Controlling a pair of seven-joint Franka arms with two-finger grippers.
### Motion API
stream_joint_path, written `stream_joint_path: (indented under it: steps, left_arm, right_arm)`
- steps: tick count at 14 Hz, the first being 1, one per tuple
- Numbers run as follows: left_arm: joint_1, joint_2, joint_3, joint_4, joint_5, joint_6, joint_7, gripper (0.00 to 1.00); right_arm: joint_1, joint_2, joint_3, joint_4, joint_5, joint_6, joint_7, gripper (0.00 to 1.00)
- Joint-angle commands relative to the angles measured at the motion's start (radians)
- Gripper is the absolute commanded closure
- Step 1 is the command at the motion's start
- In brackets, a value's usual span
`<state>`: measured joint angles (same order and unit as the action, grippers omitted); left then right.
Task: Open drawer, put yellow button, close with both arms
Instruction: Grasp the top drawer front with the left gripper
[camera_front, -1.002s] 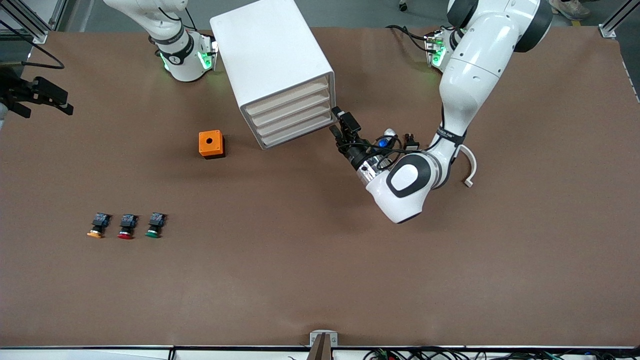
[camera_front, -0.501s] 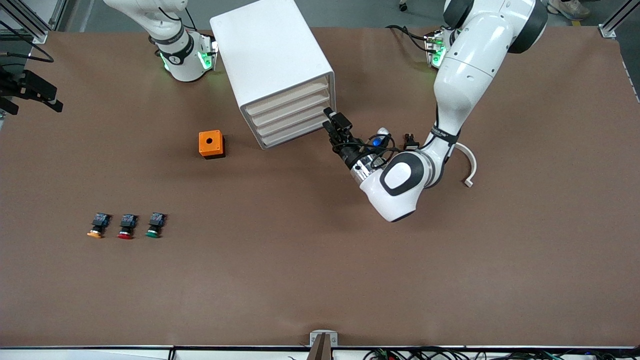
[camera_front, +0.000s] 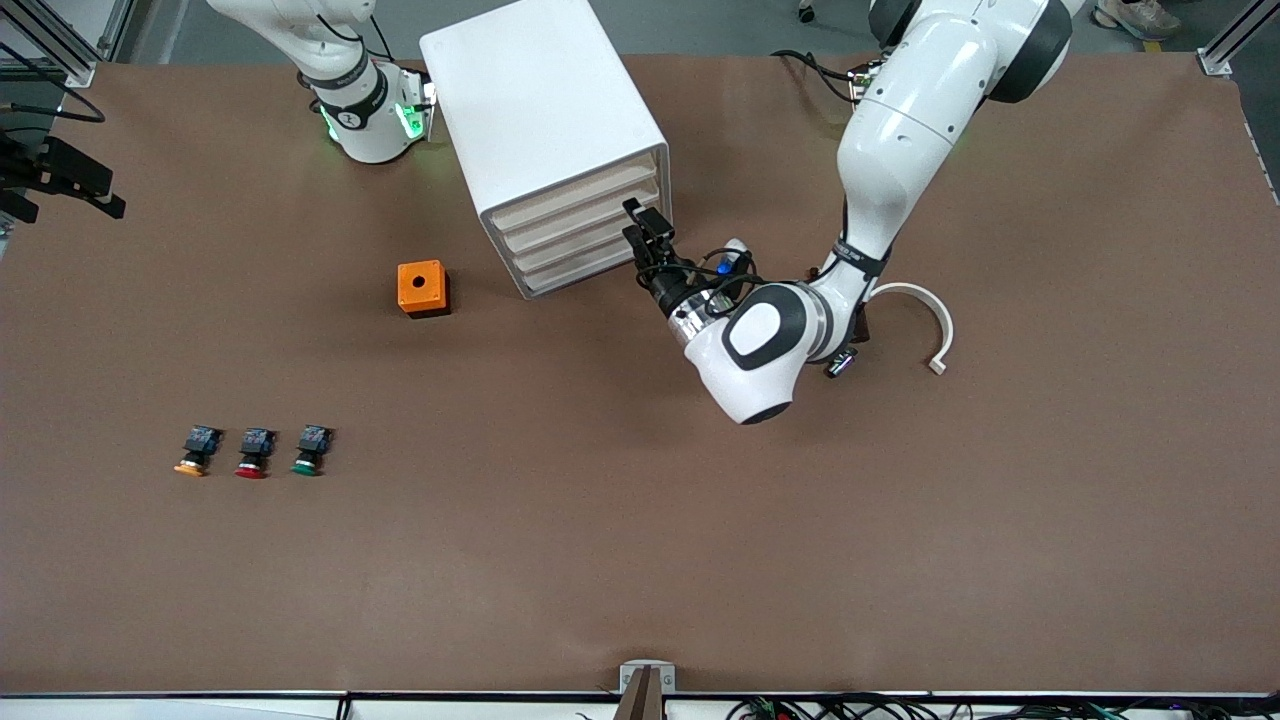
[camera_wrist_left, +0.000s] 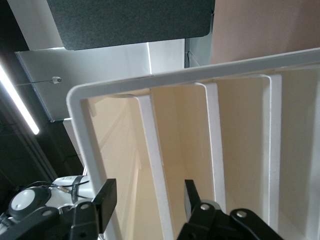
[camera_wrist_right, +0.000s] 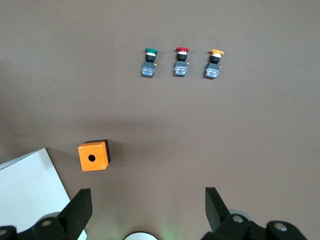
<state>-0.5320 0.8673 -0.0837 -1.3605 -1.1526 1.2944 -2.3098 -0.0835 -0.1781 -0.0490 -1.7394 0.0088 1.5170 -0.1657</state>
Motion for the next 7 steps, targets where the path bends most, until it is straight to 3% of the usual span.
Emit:
stream_joint_path:
  steps: [1,7]
  left_arm:
    - [-0.039,0.013,0.010,0.023,0.010,0.003,-0.019,0.38]
    - [-0.109,0.013,0.005,0.020,0.036,0.000,-0.023,0.44]
  right_arm:
    - [-0.004,0.000,0.004,0.012,0.003,-0.017,0.009,0.00]
    - [-0.002,0.000,0.005,0.011,0.017,-0.015,0.035,0.00]
